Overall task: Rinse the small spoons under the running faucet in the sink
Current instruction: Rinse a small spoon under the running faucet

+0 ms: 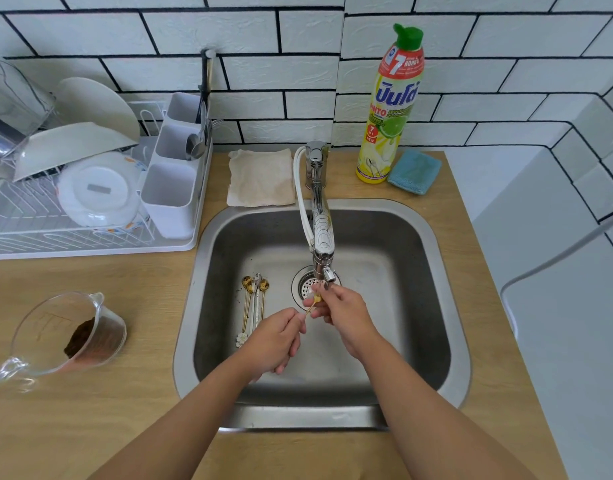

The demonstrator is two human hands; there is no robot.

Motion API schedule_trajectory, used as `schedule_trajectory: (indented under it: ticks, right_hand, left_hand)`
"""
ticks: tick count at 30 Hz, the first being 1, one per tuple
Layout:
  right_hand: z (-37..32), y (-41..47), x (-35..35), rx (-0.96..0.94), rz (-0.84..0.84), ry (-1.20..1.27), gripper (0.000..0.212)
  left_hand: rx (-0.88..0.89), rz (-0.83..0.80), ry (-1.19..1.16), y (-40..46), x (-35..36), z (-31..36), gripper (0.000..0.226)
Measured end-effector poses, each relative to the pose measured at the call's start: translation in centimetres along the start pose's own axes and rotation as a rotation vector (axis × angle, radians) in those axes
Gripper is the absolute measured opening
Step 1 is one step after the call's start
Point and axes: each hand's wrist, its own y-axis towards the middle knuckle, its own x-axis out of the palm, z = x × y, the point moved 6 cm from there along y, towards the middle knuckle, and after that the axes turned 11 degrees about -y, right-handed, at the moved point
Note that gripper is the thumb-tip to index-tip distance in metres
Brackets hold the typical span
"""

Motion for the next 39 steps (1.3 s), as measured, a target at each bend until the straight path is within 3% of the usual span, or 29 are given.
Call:
schedule_trajectory:
  ticks: [6, 9, 13, 16, 20, 24, 27, 30, 34, 36, 39]
  right_hand:
    - [-0.2, 0.0, 0.0, -0.071, -0.043, -0.105, 0.010]
    - [-0.1, 0.1, -0.2, -0.007, -0.012, -0.006, 0.026]
    - [0.1, -0.4, 0.2, -0.056, -0.063, -0.073, 0.036]
    - [-0.3, -0.2, 0.1, -0.069, -0.049, -0.077, 0.012]
    - [0.0, -0.1, -0.1, 0.006, -0.055, -0.015, 0.029]
    - [0.0, -0.7, 0.0, -0.025, -0.140, -0.028, 0.014]
    - [-0.1, -0.8, 0.2, -0.053, -0.122, -0.051, 0.021]
    - [-0.1, -0.6, 0.0, 0.037, -0.054, 0.026, 0.016]
    - [0.2, -0.7, 0.2, 0.057, -0.173, 0.254, 0.024]
    - [0.1, -0.8, 0.3, -0.004, -0.209, 0.249, 0.020]
    - [0.2, -0.5, -0.2, -0.028, -0.069, 0.117, 0.019]
  left_hand:
    - [-0.012, 0.006, 0.017, 0.0, 0.0, 0.2, 0.034]
    - [-0.010, 0.000, 0.002, 0.1, 0.1, 0.5, 0.034]
    - [-0.018, -0.014, 0.000, 0.1, 0.0, 0.4, 0.034]
    - [-0.019, -0.020, -0.004, 0.0, 0.1, 0.3, 0.033]
    - [-0.016, -0.017, -0.014, 0.0, -0.1, 0.3, 0.033]
    - [-0.022, -0.024, -0.017, -0.2, -0.4, 0.0, 0.034]
    - [-0.030, -0.044, -0.028, -0.3, -0.1, -0.1, 0.035]
    - [-0.085, -0.087, -0.206, -0.3, 0.2, -0.3, 0.037]
    - [-0.234, -0.167, -0.690, -0.6, 0.3, -0.7, 0.031]
    - [-0.249, -0.196, -0.639, -0.8, 0.3, -0.6, 0.030]
    - [-0.202, -0.232, -0.322, -1.1, 0.6, -0.3, 0.030]
